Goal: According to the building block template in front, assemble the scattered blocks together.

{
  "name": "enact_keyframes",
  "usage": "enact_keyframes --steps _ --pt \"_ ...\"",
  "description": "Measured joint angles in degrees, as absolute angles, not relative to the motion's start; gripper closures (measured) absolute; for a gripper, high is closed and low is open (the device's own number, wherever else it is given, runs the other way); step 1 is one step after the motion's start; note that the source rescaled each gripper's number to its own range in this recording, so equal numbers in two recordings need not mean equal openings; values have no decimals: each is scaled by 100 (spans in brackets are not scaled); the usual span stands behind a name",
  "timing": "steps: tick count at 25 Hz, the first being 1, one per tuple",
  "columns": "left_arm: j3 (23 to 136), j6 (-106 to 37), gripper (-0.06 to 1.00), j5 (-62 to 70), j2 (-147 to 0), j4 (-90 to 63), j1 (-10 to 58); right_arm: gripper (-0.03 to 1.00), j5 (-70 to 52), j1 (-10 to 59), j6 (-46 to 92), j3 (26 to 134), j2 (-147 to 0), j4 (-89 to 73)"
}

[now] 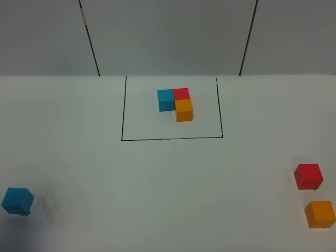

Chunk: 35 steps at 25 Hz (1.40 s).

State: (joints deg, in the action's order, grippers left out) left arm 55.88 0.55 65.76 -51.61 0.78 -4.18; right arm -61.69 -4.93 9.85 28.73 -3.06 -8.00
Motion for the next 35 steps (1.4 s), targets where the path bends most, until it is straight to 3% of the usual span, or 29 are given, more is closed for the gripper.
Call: enact_keyframes --steps 7,18,35 --pt "5781 -47 34 6773 -6481 314 -418 34 -6169 -493 989 2873 -306 -800" --pt "5749 -47 34 6118 -6850 336 -418 34 -6169 -493 989 2873 -306 -800" --pt "4190 -197 35 4075 -7001 448 -418 34 -6169 -493 989 2873 -306 -800"
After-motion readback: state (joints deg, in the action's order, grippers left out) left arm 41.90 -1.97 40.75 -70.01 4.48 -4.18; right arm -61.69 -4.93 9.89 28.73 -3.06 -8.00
